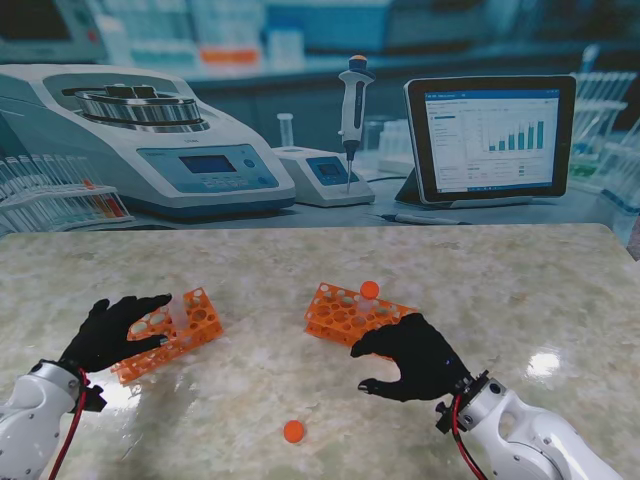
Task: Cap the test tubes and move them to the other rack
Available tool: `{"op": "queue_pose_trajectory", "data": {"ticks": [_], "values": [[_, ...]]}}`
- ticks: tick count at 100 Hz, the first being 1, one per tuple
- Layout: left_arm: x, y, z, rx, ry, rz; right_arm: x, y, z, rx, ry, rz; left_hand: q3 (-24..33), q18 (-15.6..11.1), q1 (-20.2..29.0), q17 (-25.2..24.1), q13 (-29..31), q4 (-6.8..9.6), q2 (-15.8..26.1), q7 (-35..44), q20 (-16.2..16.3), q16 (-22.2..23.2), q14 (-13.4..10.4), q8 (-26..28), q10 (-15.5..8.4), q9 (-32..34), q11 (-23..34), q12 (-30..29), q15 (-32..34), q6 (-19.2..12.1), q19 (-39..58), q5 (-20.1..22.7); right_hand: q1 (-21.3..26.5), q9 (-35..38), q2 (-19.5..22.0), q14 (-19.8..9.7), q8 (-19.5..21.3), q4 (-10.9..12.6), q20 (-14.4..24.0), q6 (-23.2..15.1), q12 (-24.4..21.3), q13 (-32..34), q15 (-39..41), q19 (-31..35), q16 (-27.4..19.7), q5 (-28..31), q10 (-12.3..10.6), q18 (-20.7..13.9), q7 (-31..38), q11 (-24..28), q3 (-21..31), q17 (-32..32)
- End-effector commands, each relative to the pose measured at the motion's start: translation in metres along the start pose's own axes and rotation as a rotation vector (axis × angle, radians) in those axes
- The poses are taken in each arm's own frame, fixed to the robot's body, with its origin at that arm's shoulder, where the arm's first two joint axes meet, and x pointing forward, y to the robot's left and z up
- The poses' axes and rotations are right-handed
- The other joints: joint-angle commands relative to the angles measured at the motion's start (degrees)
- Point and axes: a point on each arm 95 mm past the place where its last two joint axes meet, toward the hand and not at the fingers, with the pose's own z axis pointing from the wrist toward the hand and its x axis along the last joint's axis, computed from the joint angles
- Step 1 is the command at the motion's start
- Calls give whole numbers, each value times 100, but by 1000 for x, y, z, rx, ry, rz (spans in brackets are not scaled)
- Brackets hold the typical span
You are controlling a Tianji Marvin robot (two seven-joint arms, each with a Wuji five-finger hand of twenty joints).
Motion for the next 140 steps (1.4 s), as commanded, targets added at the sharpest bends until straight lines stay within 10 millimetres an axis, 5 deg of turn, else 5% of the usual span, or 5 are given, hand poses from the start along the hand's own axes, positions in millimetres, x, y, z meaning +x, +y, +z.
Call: {"op": "queue_pose_trajectory", "data": {"ticks": [1,140], "values": [[-4,19,-3,-59,-24,-13,1,-3,-1,7,-2,6,-116,-136,-134,-125,-239,-173,66,822,-208,-68,-180,359,-89,-143,-107,-196,-99,407,-326,687,-44,45,143,-117,-48,139,-46,80,34,-153,-295,-78,-75,-222,-164,145,-96,-58,-80,-93],[-12,57,0,-77,-74,-61,5,-3,1,16,9,9,-141,-194,-304,-162,-541,-206,316,840,-409,-113,-282,367,-78,-345,-152,-302,-151,379,-473,650,-40,69,147,-114,-44,140,-37,74,68,-178,-300,-81,-80,-213,-178,144,-91,-38,-88,-97]]}}
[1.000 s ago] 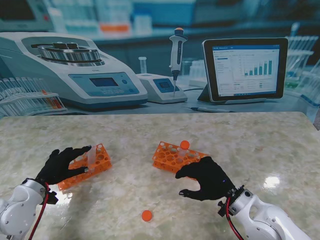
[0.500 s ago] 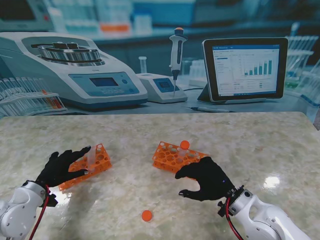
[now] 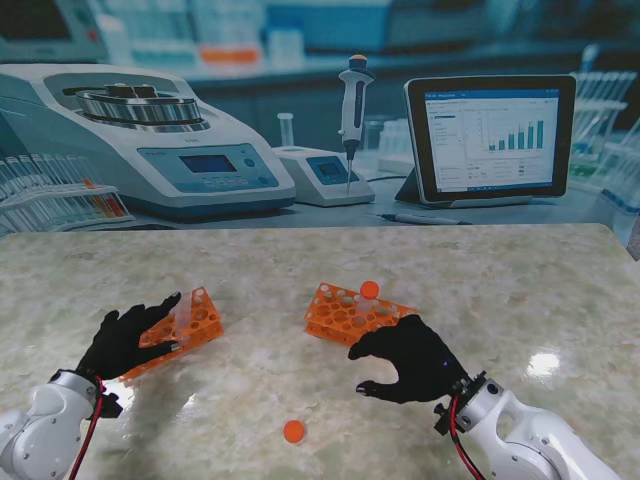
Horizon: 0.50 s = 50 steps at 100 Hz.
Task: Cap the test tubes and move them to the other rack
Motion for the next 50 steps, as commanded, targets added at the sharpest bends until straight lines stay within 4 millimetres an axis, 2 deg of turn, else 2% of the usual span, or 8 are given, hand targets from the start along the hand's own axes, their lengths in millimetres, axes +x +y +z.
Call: {"op": "queue_pose_trajectory", "data": {"ticks": [1,50], "values": [[-9,23,-8,-71,-34,-7,3,-1,0,4,1,6,-95,-155,-105,-89,-262,-115,171,2948,-263,-98,-164,574,-81,-216,-122,-114,-92,1853,-366,1019,-42,65,144,-108,-43,140,-37,80,68,-161,-299,-82,-80,-211,-186,97,-90,-39,-89,-98],[-9,18,0,-68,-19,-3,3,0,-1,3,1,7,-94,-161,-153,-78,-323,-119,225,2957,-351,-81,-186,576,-43,-238,-124,-114,-82,1901,-400,1042,-47,65,149,-104,-42,139,-35,84,74,-177,-304,-82,-84,-206,-194,95,-88,-40,-81,-96]]}}
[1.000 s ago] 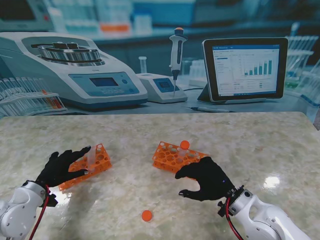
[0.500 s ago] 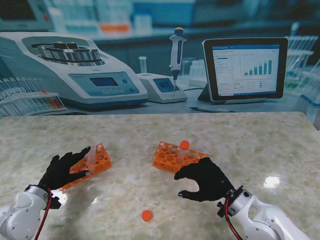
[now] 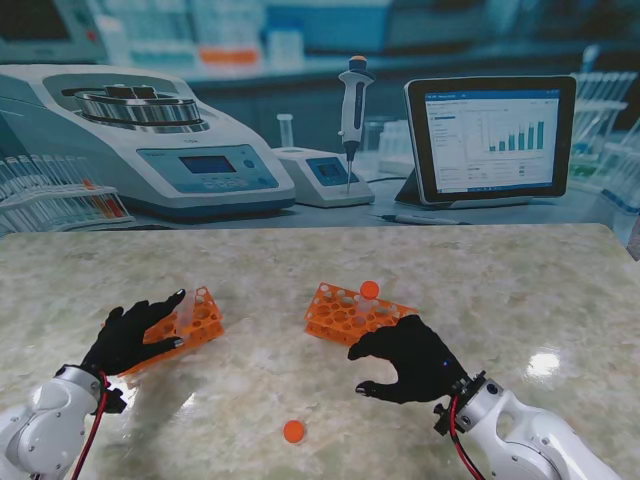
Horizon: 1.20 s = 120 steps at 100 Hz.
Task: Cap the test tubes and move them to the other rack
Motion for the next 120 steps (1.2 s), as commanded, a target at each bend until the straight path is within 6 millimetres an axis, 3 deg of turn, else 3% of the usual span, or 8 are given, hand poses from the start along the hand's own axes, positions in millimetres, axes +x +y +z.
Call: {"op": "queue_pose_trajectory", "data": {"ticks": [1,36,64,78,86,101,120], "values": [[-10,17,-9,-63,-31,5,3,0,-1,1,1,5,-95,-136,-146,-52,-190,-120,168,3000,-218,-75,-146,660,-43,-108,-73,-113,-70,2186,-311,1054,-45,66,146,-104,-42,139,-35,82,74,-125,-301,-81,-82,-209,-192,94,-89,-40,-81,-93],[-16,8,-18,-22,-18,24,4,0,-1,3,1,5,-79,-103,-71,-59,-43,-114,180,3139,-181,-36,-67,760,-4,36,-41,-75,-29,2226,-249,1317,-41,70,147,-106,-41,139,-34,81,76,-123,-300,-83,-83,-207,-189,96,-87,-39,-77,-94],[-11,-3,-21,21,30,33,4,0,0,4,1,5,-80,-71,7,-80,28,-115,173,3182,-108,-20,-2,794,15,91,-56,-70,-24,1616,-191,1235,-51,72,147,-101,-40,137,-33,69,76,-135,-304,-87,-85,-204,-191,101,-85,-39,-85,-103],[-6,-9,-20,39,54,31,3,0,-1,2,-1,5,-80,-67,33,-86,49,-111,178,3107,-76,-17,8,754,35,97,-64,-80,-24,1538,-172,1083,-52,72,144,-95,-39,138,-31,64,77,-138,-304,-85,-86,-205,-191,99,-83,-39,-85,-103],[-3,-13,-19,48,66,30,3,0,-1,1,-1,5,-84,-66,34,-90,55,-110,181,3054,-63,-16,4,726,26,107,-62,-82,-24,1581,-166,1015,-52,72,146,-99,-38,138,-32,69,77,-139,-304,-87,-85,-201,-198,97,-82,-39,-84,-105],[-1,-20,-19,56,74,38,3,0,-1,1,-1,5,-88,-88,13,-93,35,-101,188,2858,-37,-14,-35,614,0,68,-57,-81,-30,2035,-160,866,-50,80,141,-97,-36,137,-31,63,78,-132,-299,-87,-84,-192,-204,96,-77,-36,-84,-106],[-2,-26,-20,69,75,45,3,0,-1,1,-1,5,-78,-111,27,-89,23,-94,193,2763,-23,-12,-76,553,-11,54,-48,-71,-32,2153,-159,833,-44,80,146,-102,-36,138,-31,76,79,-138,-303,-88,-85,-191,-195,96,-75,-36,-83,-108]]}}
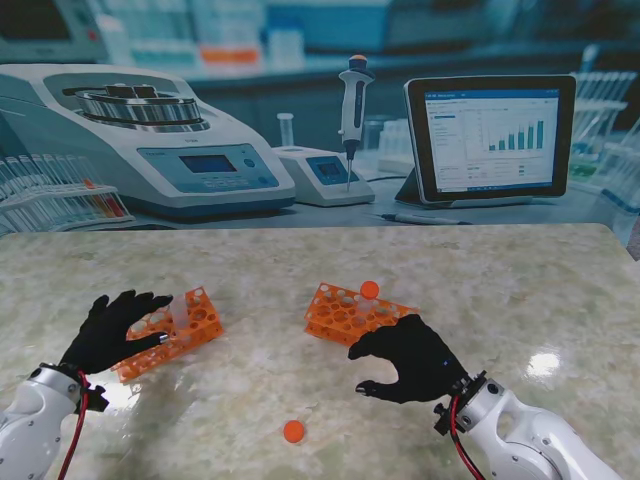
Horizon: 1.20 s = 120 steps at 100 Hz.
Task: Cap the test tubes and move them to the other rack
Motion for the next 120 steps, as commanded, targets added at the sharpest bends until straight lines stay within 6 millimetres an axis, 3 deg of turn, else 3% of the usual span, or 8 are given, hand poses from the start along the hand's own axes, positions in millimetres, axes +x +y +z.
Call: {"op": "queue_pose_trajectory", "data": {"ticks": [1,43,66,103,120], "values": [[0,1,-3,-5,-2,2,2,-2,-1,3,-1,6,-77,-110,30,-89,17,-94,159,359,-15,-11,-67,159,-5,37,-47,-70,-39,545,-158,280,-48,80,149,-102,-36,137,-31,79,35,-138,-303,-89,-85,-191,-199,95,-75,-36,-84,-101],[-3,-6,0,3,-18,19,2,-2,-1,6,0,6,-79,-107,20,-93,-13,-92,179,269,34,-11,-92,96,-9,-30,-60,-67,-44,720,-139,241,-50,75,148,-102,-37,136,-29,61,34,-145,-307,-89,-88,-194,-209,95,-77,-38,-89,-95],[2,-9,4,5,3,12,2,-1,-1,4,0,6,-81,-99,27,-95,14,-93,185,215,53,-6,-86,68,-10,-16,-59,-67,-35,392,-138,108,-49,72,150,-99,-37,137,-29,64,34,-141,-304,-90,-88,-195,-208,101,-79,-40,-95,-100],[16,-21,10,17,52,4,2,-1,-1,5,0,6,-77,-100,32,-98,58,-86,205,141,104,3,-76,23,-9,7,-60,-71,-26,405,-113,-42,-46,81,150,-105,-37,137,-28,62,36,-146,-306,-90,-89,-187,-212,97,-76,-36,-99,-101],[22,-26,12,21,73,2,2,-1,-2,4,0,6,-74,-94,55,-96,87,-83,207,148,126,7,-70,20,4,41,-54,-69,-20,226,-105,-52,-41,77,147,-88,-37,138,-27,71,36,-156,-310,-90,-91,-188,-205,96,-76,-38,-96,-102]]}}
